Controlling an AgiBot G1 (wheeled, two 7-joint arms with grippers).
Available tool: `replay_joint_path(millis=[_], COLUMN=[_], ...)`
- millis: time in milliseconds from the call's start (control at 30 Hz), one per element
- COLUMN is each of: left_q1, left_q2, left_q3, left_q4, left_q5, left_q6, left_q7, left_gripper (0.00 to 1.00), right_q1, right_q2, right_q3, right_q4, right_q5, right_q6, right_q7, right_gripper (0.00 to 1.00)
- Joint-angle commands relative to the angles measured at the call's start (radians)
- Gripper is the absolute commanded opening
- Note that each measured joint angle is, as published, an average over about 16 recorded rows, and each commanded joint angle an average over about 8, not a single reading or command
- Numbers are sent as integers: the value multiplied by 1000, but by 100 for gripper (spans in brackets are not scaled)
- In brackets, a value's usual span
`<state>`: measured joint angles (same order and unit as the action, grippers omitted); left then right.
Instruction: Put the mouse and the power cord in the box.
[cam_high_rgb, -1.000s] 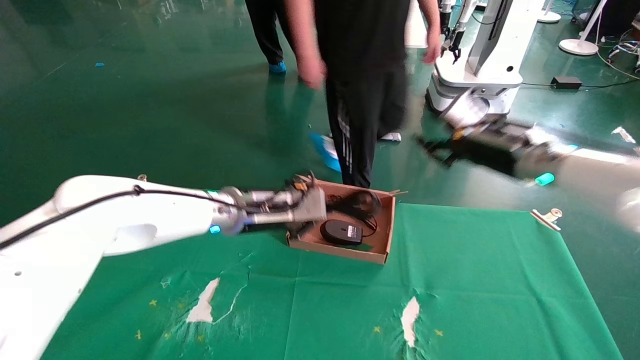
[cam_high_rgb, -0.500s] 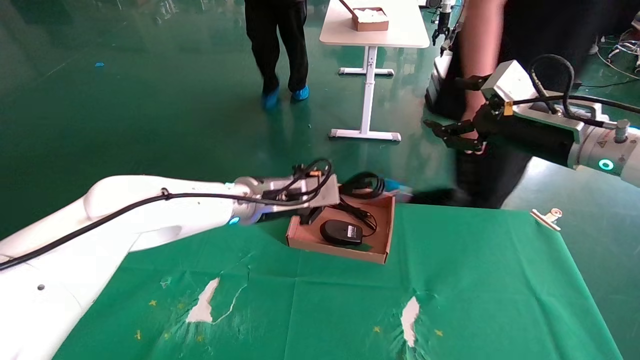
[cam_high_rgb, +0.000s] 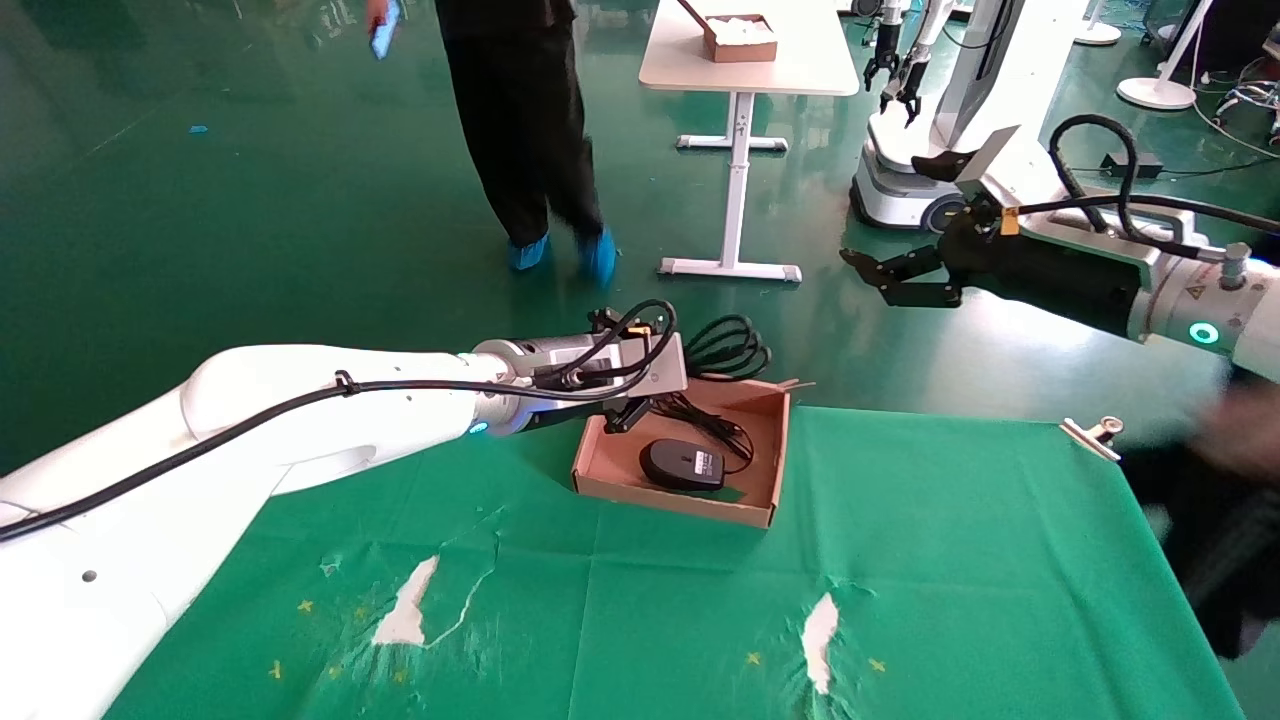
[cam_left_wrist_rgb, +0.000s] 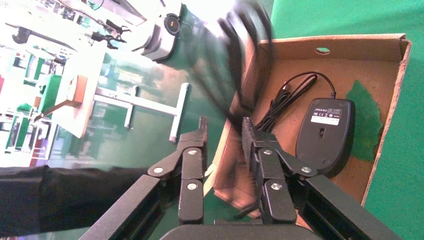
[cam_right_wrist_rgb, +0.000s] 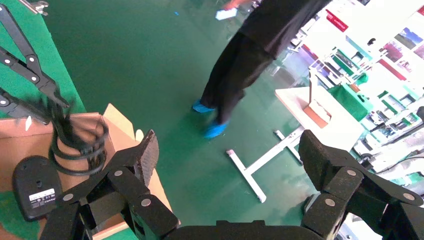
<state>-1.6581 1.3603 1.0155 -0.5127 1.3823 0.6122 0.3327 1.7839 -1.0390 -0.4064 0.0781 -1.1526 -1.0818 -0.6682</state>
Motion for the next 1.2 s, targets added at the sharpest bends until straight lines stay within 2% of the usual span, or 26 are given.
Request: replay_joint_path(millis=[33, 200, 1200], left_q1=[0, 41, 339], left_q2=[-1, -53, -435], left_q3=[-7, -56, -429], left_q4=[3, -53, -447], left_q5=[1, -46, -378], left_q6=[6, 66, 514], left_q7=[3, -35, -301], left_gripper=[100, 100, 100], right_q1=[2, -36, -393], right_q2=[-3, 21, 236], right_q3=[-1, 6, 70], right_q4=[-5, 61, 667], right_q5=[-2, 21, 233], right_q6=[4, -18, -228], right_q7=[-3, 43, 473], right_gripper=[100, 100, 100])
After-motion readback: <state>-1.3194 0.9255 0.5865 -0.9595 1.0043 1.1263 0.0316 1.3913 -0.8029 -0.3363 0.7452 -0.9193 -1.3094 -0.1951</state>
